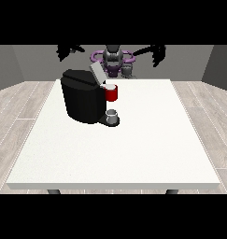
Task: Insert the coffee pod into the coffee machine and close the lid
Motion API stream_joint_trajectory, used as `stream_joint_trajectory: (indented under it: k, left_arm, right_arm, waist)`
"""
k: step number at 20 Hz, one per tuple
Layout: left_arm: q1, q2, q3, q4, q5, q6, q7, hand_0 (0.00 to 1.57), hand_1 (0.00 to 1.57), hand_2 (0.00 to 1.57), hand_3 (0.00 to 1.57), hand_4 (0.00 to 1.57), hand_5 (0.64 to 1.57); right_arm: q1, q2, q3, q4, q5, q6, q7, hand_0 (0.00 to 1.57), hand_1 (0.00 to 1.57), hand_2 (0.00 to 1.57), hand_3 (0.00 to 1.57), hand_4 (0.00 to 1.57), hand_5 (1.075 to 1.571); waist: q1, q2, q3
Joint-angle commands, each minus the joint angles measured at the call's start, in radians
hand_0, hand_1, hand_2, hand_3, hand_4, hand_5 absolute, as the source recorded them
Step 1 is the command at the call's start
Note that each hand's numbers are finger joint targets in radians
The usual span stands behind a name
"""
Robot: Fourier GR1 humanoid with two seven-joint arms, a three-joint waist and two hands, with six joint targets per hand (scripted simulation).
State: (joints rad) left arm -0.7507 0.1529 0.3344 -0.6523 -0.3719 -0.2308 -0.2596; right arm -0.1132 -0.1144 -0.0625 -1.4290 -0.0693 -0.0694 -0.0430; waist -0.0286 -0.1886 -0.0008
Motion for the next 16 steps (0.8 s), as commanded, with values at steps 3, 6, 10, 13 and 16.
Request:
stream_joint_trajectory:
  k: [3,6,10,13,16]
  left_arm:
    - [0.084,-0.074,0.026,-0.034,0.078,-0.008,0.002,0.00,0.00,0.00,0.00,0.09,1.571]
    - [0.147,-0.074,0.013,-0.075,0.107,-0.071,0.014,0.00,0.00,0.00,0.00,0.00,1.571]
    - [0.213,-0.127,-0.007,-0.135,0.137,-0.069,-0.008,0.00,0.00,0.00,0.00,0.00,1.571]
    - [0.217,-0.151,-0.010,-0.190,0.201,-0.076,0.048,0.00,0.00,0.00,0.00,0.14,1.571]
    - [0.323,-0.152,-0.052,-0.251,0.178,-0.091,-0.018,0.00,0.00,0.00,0.00,0.00,1.571]
  right_arm:
    - [-0.083,-0.044,0.014,-0.066,-0.036,0.065,0.124,0.00,0.00,0.00,0.00,0.00,1.571]
    - [-0.054,-0.074,-0.005,-0.033,-0.029,0.093,0.070,0.00,0.00,0.00,0.00,0.00,1.571]
    - [-0.127,-0.088,0.010,-0.035,-0.002,0.093,0.112,0.00,0.00,0.00,0.00,0.00,1.571]
    - [-0.137,-0.053,0.034,0.005,0.049,0.057,0.060,0.00,0.00,0.00,0.00,0.24,1.571]
    - [-0.159,-0.059,0.018,0.019,0.032,0.072,0.070,0.00,0.00,0.00,0.00,0.00,1.571]
  waist:
    - [0.055,-0.042,0.0005]
    - [0.126,-0.059,0.0010]
    - [0.154,-0.033,0.0008]
    - [0.192,-0.019,0.0010]
    - [0.218,0.001,0.0011]
